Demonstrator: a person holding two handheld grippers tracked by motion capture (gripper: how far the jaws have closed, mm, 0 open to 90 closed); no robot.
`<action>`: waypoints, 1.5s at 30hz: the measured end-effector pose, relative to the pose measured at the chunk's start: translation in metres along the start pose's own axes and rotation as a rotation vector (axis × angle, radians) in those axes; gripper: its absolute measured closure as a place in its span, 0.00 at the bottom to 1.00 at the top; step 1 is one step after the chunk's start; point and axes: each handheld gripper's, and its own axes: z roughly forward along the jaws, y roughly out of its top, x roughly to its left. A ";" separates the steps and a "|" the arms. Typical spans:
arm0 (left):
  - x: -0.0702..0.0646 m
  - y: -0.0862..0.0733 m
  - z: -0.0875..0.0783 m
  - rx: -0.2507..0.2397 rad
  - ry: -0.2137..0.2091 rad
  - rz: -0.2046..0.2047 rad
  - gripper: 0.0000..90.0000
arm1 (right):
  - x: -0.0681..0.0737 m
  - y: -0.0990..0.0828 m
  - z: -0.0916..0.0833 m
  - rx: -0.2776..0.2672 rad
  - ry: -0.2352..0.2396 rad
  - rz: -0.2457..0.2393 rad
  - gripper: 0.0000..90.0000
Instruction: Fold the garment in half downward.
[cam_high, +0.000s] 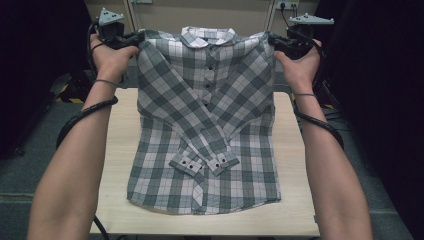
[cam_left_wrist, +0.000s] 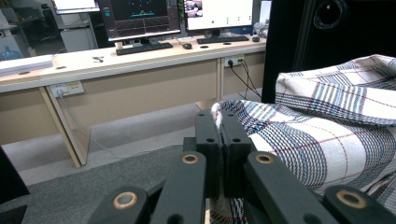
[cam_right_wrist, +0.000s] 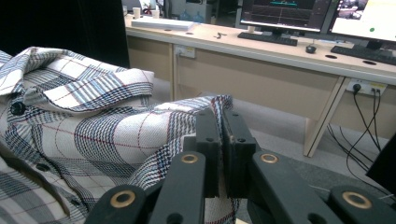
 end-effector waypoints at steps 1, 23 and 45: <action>-0.001 -0.002 -0.001 0.003 -0.003 0.004 0.97 | 0.001 -0.004 -0.003 0.001 0.004 -0.001 0.97; -0.010 -0.032 -0.029 0.056 -0.109 0.084 0.97 | 0.010 -0.053 -0.037 0.017 0.072 -0.026 0.97; -0.028 -0.075 -0.076 0.060 -0.205 0.115 0.97 | 0.033 -0.105 -0.083 0.042 0.159 -0.073 0.97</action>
